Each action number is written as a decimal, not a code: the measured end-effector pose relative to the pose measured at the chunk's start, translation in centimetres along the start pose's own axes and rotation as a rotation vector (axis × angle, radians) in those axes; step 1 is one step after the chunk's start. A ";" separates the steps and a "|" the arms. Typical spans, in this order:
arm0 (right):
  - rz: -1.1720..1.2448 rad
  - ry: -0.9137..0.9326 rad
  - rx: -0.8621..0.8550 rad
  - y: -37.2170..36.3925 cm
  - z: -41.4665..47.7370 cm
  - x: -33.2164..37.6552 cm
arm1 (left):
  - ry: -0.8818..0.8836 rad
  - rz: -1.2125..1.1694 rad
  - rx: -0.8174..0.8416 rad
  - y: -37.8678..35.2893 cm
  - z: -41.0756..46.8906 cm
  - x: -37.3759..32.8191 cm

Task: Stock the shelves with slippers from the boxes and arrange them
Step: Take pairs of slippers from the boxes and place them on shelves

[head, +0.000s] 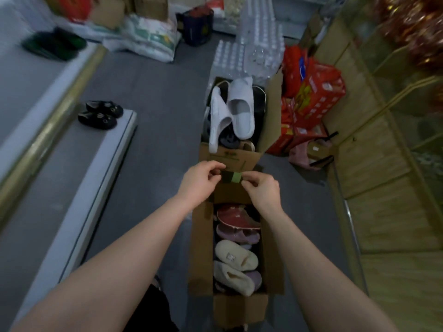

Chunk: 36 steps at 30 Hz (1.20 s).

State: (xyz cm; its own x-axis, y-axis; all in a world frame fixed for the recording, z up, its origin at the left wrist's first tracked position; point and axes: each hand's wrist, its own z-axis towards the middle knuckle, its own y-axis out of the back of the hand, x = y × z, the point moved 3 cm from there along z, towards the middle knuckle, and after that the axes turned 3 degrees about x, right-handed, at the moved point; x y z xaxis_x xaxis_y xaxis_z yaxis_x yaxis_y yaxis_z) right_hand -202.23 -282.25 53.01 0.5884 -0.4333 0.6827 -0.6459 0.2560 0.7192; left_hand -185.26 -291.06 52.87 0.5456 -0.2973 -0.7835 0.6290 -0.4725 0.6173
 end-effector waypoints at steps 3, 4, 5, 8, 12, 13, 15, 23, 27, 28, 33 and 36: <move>0.007 -0.033 -0.034 -2.1 2.3 4.0 | -0.032 0.032 0.026 4.8 3.0 1.7; 0.003 -0.041 -0.048 -2.6 3.1 5.2 | -0.038 0.039 0.041 6.3 3.8 2.3; -0.002 -0.050 -0.066 -3.2 3.8 6.5 | -0.044 0.043 0.060 7.6 4.7 2.8; 0.009 -0.060 -0.114 -4.1 5.8 9.6 | -0.068 0.058 0.105 10.7 7.1 3.9; 0.071 -0.098 -0.139 -5.1 8.2 12.0 | -0.102 0.046 0.094 13.0 9.9 4.9; 0.091 -0.113 -0.142 -5.2 8.8 12.3 | -0.108 0.041 0.098 13.2 10.6 5.2; 0.134 -0.148 -0.147 -5.2 10.1 12.6 | -0.118 0.045 0.109 13.2 12.1 5.5; 0.233 -0.341 -0.233 -4.8 16.9 11.2 | -0.139 0.060 0.194 12.0 20.0 5.9; 0.266 -0.522 -0.207 -5.1 22.0 9.0 | -0.132 0.093 0.207 11.7 25.9 5.4; 0.271 -0.565 -0.178 -5.4 23.0 8.5 | -0.133 0.107 0.213 11.7 27.2 5.3; 0.359 -0.774 -0.026 -6.0 27.6 6.9 | -0.104 0.154 0.230 10.9 33.2 4.8; 0.425 -0.904 0.068 -7.3 29.4 6.1 | -0.086 0.210 0.289 10.0 35.6 5.4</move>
State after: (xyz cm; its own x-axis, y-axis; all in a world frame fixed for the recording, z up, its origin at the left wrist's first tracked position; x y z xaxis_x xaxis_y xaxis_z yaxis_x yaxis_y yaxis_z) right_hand -208.22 -312.19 48.09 -0.2703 -0.8188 0.5065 -0.7599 0.5044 0.4099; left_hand -195.69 -326.92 52.32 0.5903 -0.4756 -0.6521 0.3188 -0.6048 0.7297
